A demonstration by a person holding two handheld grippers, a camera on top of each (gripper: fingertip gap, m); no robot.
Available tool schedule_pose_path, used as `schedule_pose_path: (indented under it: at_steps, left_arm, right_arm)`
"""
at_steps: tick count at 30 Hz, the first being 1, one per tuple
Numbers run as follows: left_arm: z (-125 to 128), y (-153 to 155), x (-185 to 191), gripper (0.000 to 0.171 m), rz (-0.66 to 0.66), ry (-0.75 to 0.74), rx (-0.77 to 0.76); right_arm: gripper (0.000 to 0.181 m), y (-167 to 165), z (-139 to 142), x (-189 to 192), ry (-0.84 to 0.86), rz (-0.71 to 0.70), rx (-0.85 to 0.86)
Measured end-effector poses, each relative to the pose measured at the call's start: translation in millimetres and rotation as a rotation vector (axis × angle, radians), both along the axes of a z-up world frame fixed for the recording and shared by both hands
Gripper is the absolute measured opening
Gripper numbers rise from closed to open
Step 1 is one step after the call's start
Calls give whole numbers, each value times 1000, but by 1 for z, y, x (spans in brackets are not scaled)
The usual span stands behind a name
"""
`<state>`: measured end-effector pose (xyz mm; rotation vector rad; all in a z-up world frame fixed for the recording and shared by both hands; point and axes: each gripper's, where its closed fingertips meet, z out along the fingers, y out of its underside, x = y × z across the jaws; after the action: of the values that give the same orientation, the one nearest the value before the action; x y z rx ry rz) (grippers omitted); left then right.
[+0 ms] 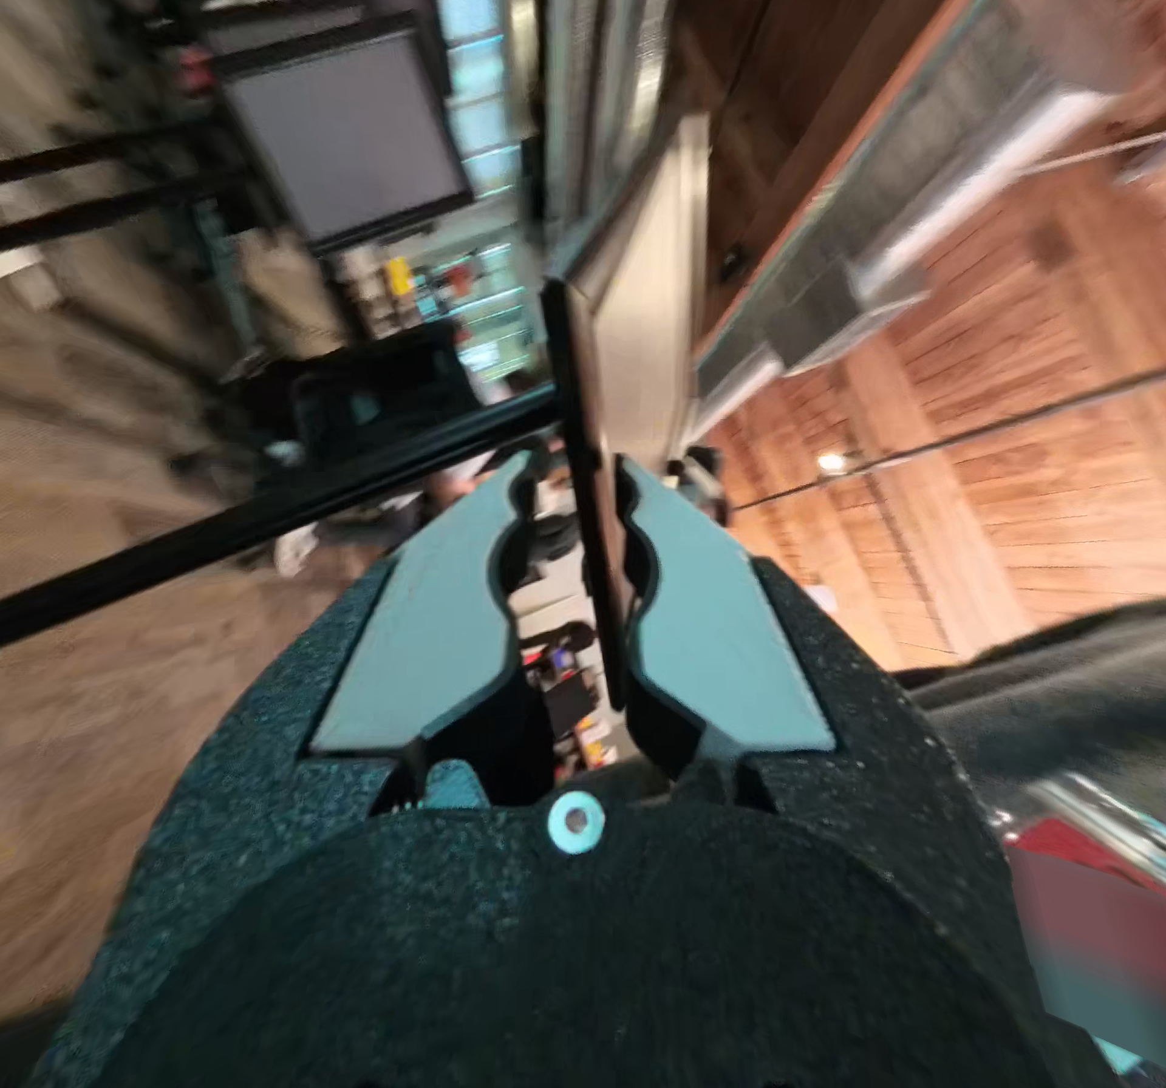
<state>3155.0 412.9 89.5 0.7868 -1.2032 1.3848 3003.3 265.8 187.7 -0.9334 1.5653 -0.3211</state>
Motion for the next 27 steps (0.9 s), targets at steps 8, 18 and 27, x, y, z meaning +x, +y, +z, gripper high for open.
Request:
schedule_pose_path:
  at_steps: [8, 18, 27]
  left_arm:
    - [23, 8, 16, 68, -102, -639, 241]
    - [101, -88, -45, 62, -453, -974, 91]
    - [113, -70, -85, 11, -590, -716, 252]
  right_arm:
    - [12, 25, -25, -34, 138, 158, -935]
    - [11, 26, -23, -54, 31, 160, -706]
    - [16, -28, -2, -46, -106, 247, 220]
